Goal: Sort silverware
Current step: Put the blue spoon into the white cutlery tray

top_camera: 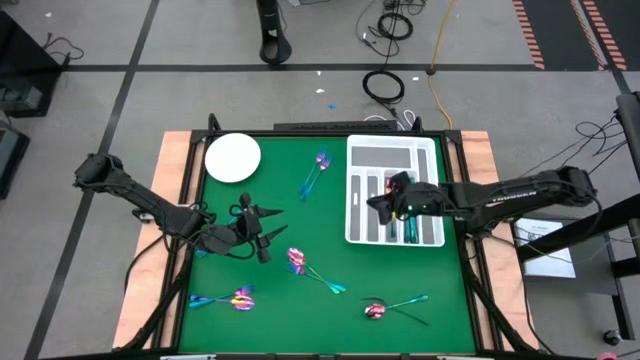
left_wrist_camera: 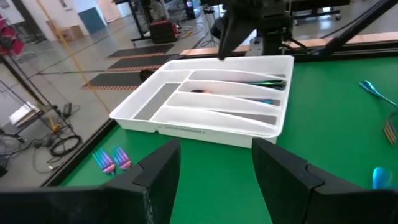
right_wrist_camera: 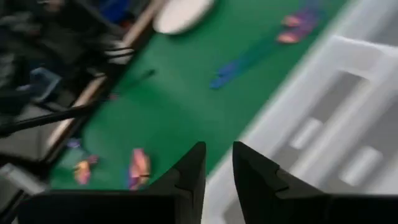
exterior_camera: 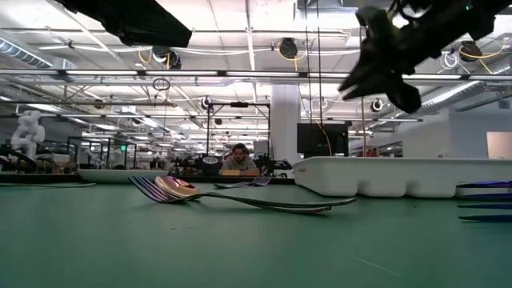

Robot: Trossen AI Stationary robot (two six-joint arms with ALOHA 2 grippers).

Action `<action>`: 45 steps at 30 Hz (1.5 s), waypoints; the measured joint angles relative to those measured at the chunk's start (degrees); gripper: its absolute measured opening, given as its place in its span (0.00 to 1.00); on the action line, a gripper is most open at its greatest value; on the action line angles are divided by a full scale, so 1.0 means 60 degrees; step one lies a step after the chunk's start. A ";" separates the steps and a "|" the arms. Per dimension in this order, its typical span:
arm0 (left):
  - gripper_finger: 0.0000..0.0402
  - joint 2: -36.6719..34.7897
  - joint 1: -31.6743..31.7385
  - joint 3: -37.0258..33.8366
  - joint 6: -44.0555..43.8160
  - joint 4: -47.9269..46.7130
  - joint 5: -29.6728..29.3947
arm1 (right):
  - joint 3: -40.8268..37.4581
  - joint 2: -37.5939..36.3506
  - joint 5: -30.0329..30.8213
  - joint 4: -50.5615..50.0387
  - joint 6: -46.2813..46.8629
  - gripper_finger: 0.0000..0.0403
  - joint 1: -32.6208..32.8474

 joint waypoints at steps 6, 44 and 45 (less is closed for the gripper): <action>0.50 -0.0004 0.0004 0.0000 0.0235 0.0007 0.0677 | 0.1194 0.0745 0.0022 0.0188 -0.1023 0.17 0.0959; 0.50 -0.0004 -0.0007 0.0000 0.0703 0.1012 0.3730 | 0.6031 0.7314 -0.3516 -0.7237 -0.2244 0.17 0.6359; 0.50 -0.0004 -0.0007 0.0000 0.0703 0.1000 0.3730 | 0.6028 0.7370 -0.3540 -0.7277 -0.2305 0.17 0.6359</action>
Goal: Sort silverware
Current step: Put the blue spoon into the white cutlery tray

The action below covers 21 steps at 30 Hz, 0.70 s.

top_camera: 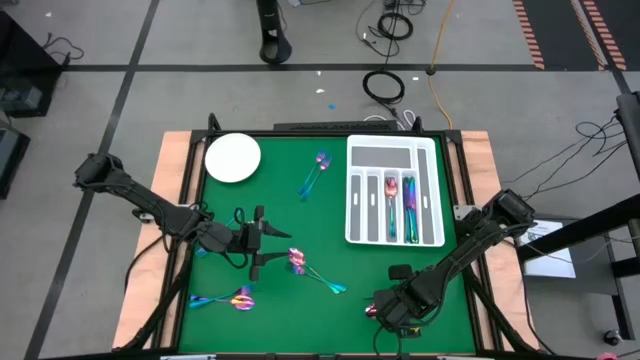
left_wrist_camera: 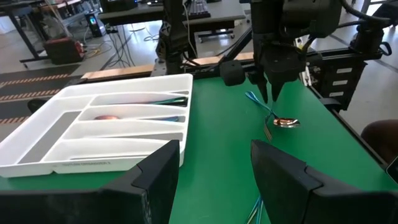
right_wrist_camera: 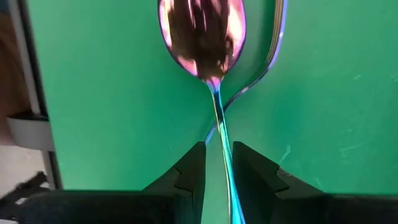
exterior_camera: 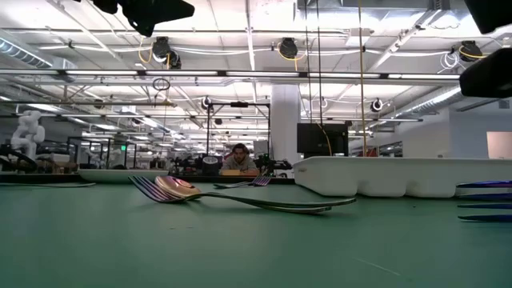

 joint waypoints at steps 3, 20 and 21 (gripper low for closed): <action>0.50 0.0000 0.0000 0.0000 0.0000 -0.0018 0.0000 | -0.0001 0.0046 -0.0008 -0.0092 -0.0029 0.17 0.0000; 0.50 0.0004 0.0000 0.0000 -0.0035 -0.0093 0.0219 | -0.0706 0.0053 -0.0453 0.0317 -0.0003 0.17 -0.0004; 0.50 0.0004 0.0000 0.0000 -0.0027 -0.0090 0.0219 | -0.0739 0.0053 -0.0456 0.0443 -0.0003 0.17 -0.0004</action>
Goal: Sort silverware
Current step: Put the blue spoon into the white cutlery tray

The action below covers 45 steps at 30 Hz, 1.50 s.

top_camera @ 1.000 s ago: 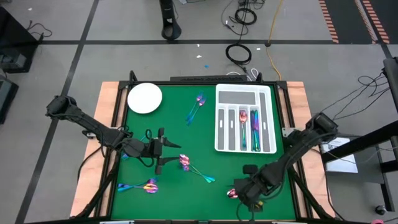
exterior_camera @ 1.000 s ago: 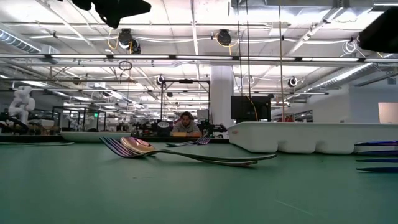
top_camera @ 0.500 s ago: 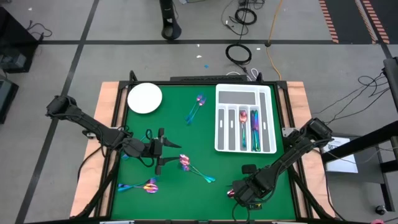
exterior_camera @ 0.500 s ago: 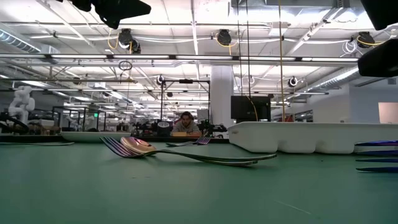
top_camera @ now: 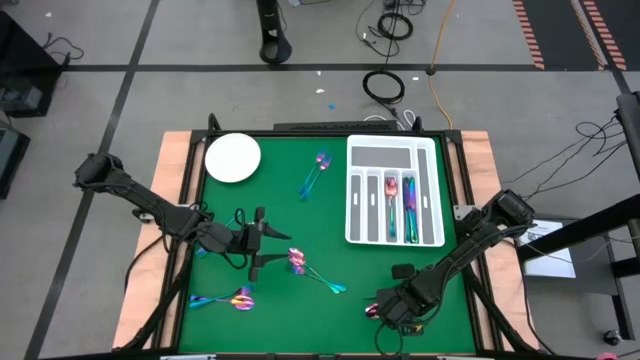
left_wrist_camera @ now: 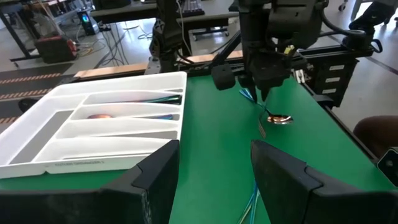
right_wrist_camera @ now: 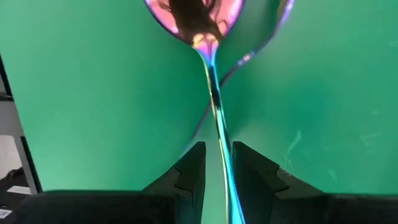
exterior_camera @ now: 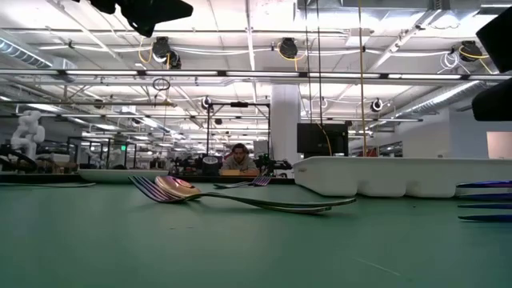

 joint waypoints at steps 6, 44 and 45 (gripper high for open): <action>0.50 0.0000 0.0000 0.0000 0.0031 0.0000 0.0000 | -0.0297 0.0000 -0.0007 0.0544 -0.0001 0.17 -0.0019; 0.50 0.0004 -0.0001 0.0000 -0.0140 0.0007 -0.0004 | 0.0625 -0.3061 0.4060 -0.1726 0.3811 0.00 -0.1469; 0.50 0.0004 -0.0003 0.0000 -0.0176 0.0007 -0.0004 | 0.0625 -0.3086 0.4197 -0.2025 0.4109 0.00 -0.1594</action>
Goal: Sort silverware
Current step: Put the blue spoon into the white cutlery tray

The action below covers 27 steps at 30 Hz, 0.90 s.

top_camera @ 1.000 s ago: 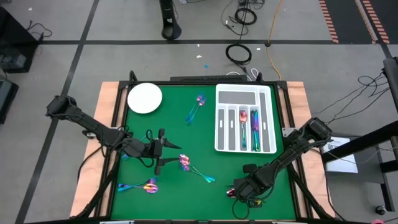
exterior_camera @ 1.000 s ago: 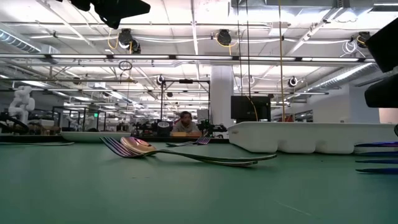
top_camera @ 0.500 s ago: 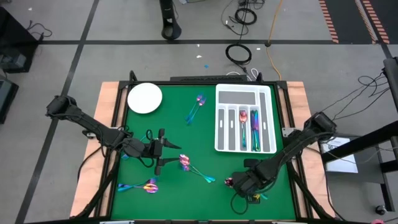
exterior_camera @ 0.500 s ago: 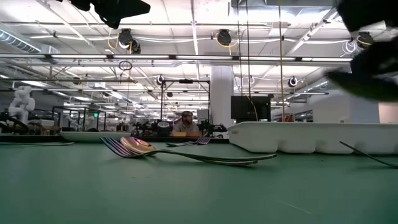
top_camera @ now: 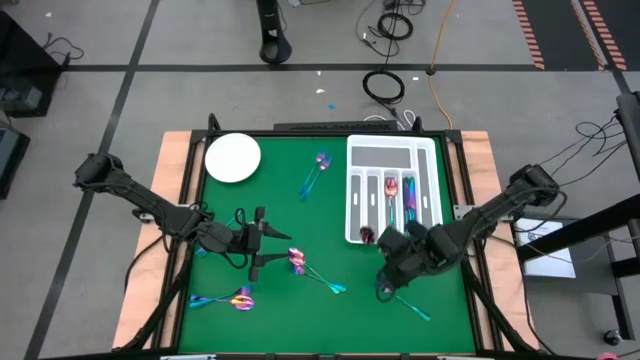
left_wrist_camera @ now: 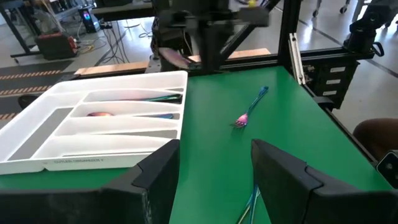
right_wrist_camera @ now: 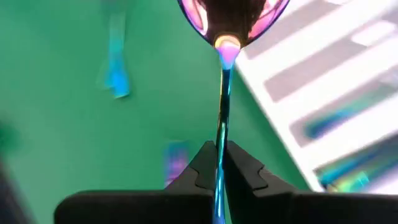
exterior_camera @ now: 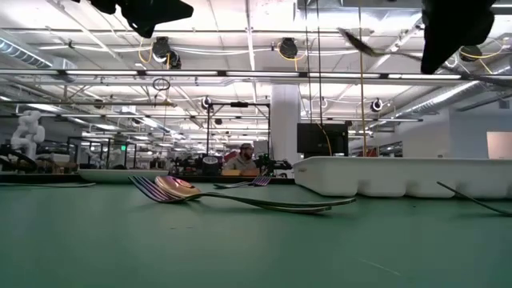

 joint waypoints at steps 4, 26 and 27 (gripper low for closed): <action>0.50 0.0000 0.0003 0.0000 -0.0031 0.0000 0.0000 | -0.0015 -0.0017 0.0252 -0.1443 0.1690 0.00 -0.0661; 0.50 0.0000 0.0002 0.0000 -0.0008 -0.0014 0.0000 | -0.0393 -0.0014 -0.1441 -0.0422 -0.0588 0.00 -0.6940; 0.50 0.0000 0.0003 0.0000 -0.0008 -0.0042 0.0000 | -0.0393 -0.0014 -0.1559 -0.0468 -0.0482 0.00 -0.7041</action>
